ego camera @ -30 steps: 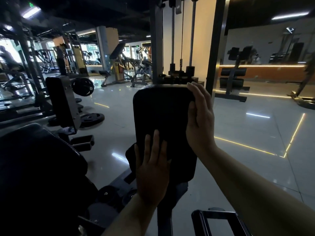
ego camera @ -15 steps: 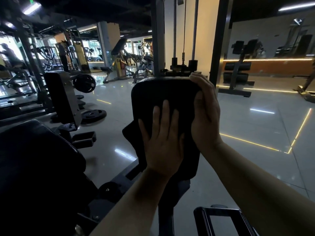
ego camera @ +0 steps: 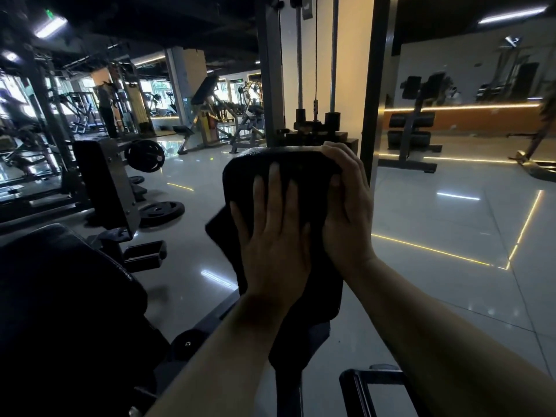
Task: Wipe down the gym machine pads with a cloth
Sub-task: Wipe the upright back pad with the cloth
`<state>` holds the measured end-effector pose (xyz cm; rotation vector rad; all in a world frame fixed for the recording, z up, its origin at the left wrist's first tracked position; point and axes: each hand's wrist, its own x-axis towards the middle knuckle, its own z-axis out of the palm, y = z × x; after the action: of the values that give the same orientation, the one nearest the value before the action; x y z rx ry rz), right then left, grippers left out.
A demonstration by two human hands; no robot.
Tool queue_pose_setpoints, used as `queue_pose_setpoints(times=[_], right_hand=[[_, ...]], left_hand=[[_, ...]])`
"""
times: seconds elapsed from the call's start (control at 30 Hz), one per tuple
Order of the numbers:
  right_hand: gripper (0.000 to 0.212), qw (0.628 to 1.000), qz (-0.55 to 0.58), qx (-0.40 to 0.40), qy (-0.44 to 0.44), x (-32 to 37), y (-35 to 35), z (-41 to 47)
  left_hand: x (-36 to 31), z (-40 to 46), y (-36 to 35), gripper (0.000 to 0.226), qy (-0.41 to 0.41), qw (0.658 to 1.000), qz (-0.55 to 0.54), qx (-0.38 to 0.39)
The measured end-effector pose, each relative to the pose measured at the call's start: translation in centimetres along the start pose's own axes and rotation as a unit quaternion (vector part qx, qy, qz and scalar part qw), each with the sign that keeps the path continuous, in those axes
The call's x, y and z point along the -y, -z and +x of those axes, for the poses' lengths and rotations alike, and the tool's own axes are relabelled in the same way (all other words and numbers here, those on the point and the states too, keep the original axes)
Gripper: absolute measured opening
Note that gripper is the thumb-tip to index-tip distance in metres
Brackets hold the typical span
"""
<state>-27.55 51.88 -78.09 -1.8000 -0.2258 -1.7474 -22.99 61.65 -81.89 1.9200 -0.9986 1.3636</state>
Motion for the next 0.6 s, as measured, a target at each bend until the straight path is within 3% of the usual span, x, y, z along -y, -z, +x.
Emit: queue_pose_setpoints(times=[0.17, 0.6], right_hand=[[0.03, 0.999, 0.033, -0.005, -0.01, 0.5, 0.0, 0.1], [0.032, 0.999, -0.051, -0.014, -0.005, 0.2, -0.3, -0.3]], left_hand=[[-0.6, 4.0, 0.5, 0.057, -0.014, 1.0, 0.012, -0.002], [0.0, -10.0, -2.1, 0.051, -0.075, 0.992, 0.044, 0.088]])
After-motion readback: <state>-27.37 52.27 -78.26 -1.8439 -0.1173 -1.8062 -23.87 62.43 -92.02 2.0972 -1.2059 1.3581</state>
